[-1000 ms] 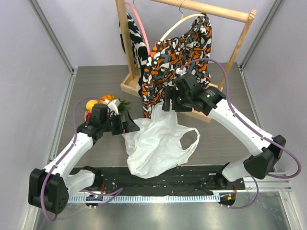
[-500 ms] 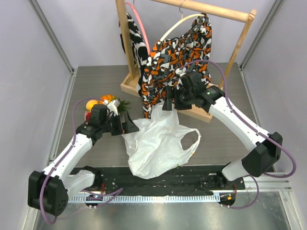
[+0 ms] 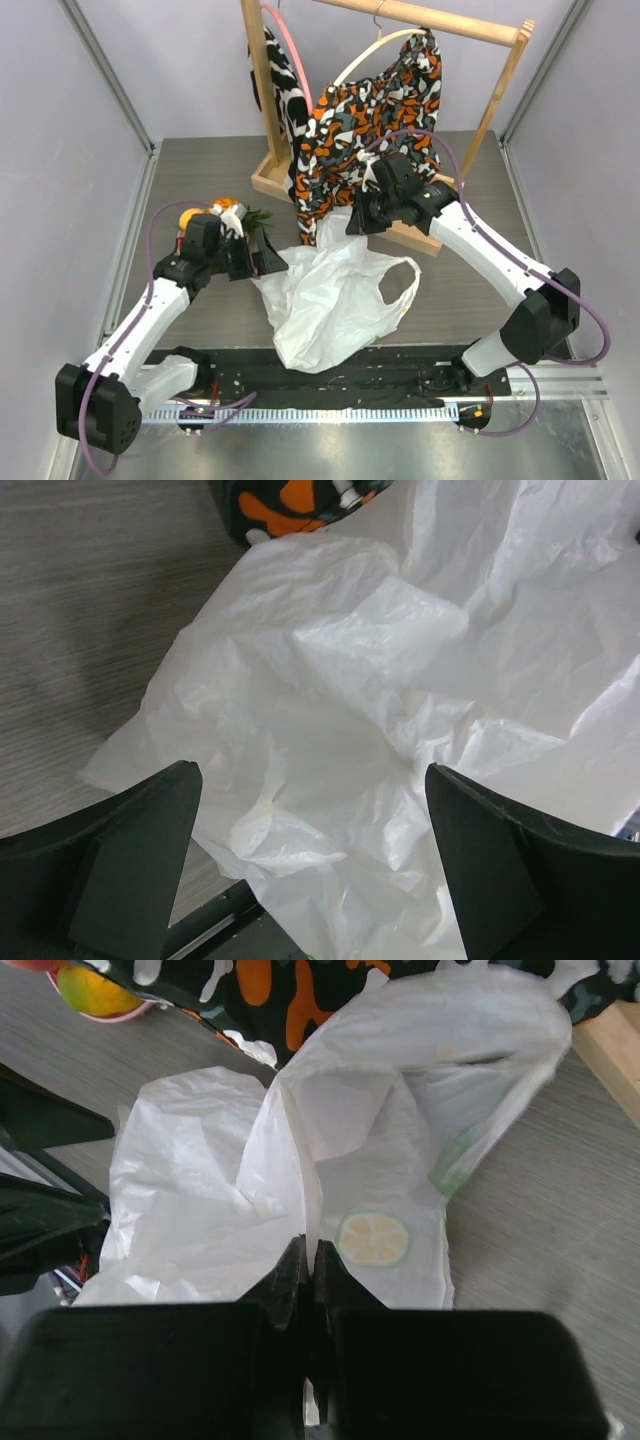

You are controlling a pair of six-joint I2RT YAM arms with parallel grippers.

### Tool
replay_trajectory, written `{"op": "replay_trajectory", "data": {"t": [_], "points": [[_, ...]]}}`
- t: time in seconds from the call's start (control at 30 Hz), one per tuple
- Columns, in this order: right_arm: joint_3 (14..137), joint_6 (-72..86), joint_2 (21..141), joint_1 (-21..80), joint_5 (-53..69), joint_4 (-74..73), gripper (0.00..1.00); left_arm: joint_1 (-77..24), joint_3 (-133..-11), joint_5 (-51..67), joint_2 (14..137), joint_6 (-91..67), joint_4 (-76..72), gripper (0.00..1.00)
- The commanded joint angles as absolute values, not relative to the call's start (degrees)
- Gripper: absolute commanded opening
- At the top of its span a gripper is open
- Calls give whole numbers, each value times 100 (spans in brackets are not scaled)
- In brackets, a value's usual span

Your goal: Place the fruits into the plastic bag

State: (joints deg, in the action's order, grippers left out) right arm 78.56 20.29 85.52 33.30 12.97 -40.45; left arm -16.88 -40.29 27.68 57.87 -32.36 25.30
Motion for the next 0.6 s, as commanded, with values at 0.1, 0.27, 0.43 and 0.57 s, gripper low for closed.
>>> {"op": "replay_trajectory", "data": {"t": [0.1, 0.27, 0.43, 0.57], "points": [[9912, 996, 8287, 3357, 546, -5105, 1, -1714, -5325, 2558, 5703, -3559, 2680, 100], [11002, 256, 8481, 3655, -339, -6055, 1, -1714, -6125, 2689, 5967, -3735, 2769, 100], [10357, 96, 8630, 4797, -1194, -6039, 1, -1714, -6468, 3067, 6143, -4375, 2252, 100], [9476, 385, 8631, 5921, -2064, -5582, 1, -1714, -6381, 3120, 6082, -4605, 1996, 100]]}}
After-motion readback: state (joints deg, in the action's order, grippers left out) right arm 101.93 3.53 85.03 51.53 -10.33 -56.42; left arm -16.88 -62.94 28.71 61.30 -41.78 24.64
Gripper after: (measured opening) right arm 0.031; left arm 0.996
